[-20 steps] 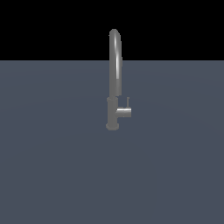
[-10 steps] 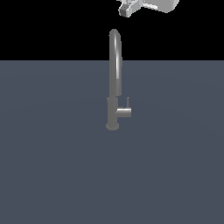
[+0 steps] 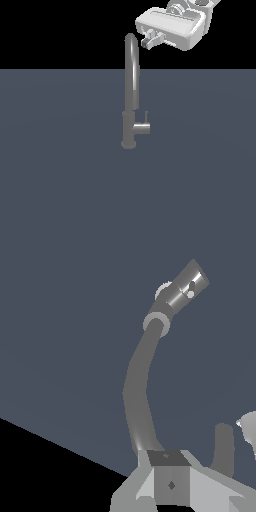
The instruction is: Turn on the faucet by rotating a designated handle.
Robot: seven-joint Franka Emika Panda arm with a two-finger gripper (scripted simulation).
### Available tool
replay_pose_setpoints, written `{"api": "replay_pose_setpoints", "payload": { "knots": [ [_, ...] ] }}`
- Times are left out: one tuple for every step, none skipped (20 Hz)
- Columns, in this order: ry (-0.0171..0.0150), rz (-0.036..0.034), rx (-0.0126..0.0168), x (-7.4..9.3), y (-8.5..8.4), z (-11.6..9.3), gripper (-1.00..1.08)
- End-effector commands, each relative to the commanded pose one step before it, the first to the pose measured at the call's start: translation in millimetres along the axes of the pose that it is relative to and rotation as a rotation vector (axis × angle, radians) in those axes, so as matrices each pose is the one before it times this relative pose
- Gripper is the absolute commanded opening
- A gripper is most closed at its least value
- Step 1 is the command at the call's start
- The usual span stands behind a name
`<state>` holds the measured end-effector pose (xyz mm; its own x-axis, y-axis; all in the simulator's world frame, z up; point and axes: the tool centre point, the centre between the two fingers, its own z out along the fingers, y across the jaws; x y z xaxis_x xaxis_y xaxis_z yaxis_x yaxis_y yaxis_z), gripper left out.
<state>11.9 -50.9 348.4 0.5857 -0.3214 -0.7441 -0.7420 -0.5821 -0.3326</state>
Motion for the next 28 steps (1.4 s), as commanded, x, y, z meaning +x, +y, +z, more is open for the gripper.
{"api": "replay_pose_setpoints", "payload": {
  "knots": [
    [-0.0455, 0.04312, 0.04275, 18.96, 0.49, 2.68, -1.0],
    [-0.01841, 0.01789, 0.01746, 7.77, 0.15, 1.06, -1.0],
    [-0.01874, 0.01823, 0.01778, 7.9, 0.15, 1.08, -1.0],
    [-0.01909, 0.0186, 0.01813, 8.04, 0.15, 1.09, -1.0],
    [-0.01947, 0.019, 0.0185, 8.2, 0.15, 1.12, -1.0],
    [-0.01987, 0.01942, 0.0189, 8.37, 0.15, 1.14, -1.0],
    [-0.0203, 0.01989, 0.01933, 8.55, 0.15, 1.17, -1.0],
    [-0.02077, 0.02041, 0.0198, 8.76, 0.15, 1.2, -1.0],
    [-0.02128, 0.02097, 0.02032, 8.98, 0.15, 1.24, -1.0],
    [-0.02158, 0.02133, 0.02064, 9.12, 0.14, 1.27, -1.0],
    [-0.02153, 0.02135, 0.02062, 9.11, 0.14, 1.28, -1.0],
    [-0.02146, 0.02136, 0.02059, 9.1, 0.13, 1.31, -1.0],
    [-0.02132, 0.0213, 0.0205, 9.06, 0.13, 1.33, -1.0],
    [-0.02095, 0.02101, 0.02018, 8.93, 0.13, 1.33, -1.0],
    [-0.02034, 0.02046, 0.01963, 8.69, 0.12, 1.32, -1.0],
    [-0.01965, 0.01983, 0.019, 8.42, 0.12, 1.31, -1.0],
    [-0.01887, 0.01909, 0.01827, 8.11, 0.12, 1.29, -1.0],
    [-0.018, 0.01827, 0.01746, 7.76, 0.11, 1.25, -1.0],
    [-0.01706, 0.01736, 0.01658, 7.37, 0.11, 1.21, -1.0],
    [-0.01616, 0.01648, 0.01572, 7.01, 0.11, 1.18, -1.0],
    [-0.01522, 0.01551, 0.01481, 6.61, 0.11, 1.16, -1.0],
    [-0.0142, 0.01447, 0.01383, 6.18, 0.11, 1.13, -1.0],
    [-0.01313, 0.01339, 0.0128, 5.73, 0.11, 1.08, -1.0],
    [-0.01194, 0.01219, 0.01165, 5.22, 0.1, 1.0, -1.0],
    [-0.01068, 0.01091, 0.01042, 4.68, 0.09, 0.9, -1.0],
    [-0.00936, 0.00956, 0.00914, 4.11, 0.08, 0.81, -1.0],
    [-0.00802, 0.00817, 0.00783, 3.52, 0.07, 0.72, -1.0],
    [-0.00668, 0.00676, 0.0065, 2.94, 0.07, 0.63, -1.0]
  ]
}}
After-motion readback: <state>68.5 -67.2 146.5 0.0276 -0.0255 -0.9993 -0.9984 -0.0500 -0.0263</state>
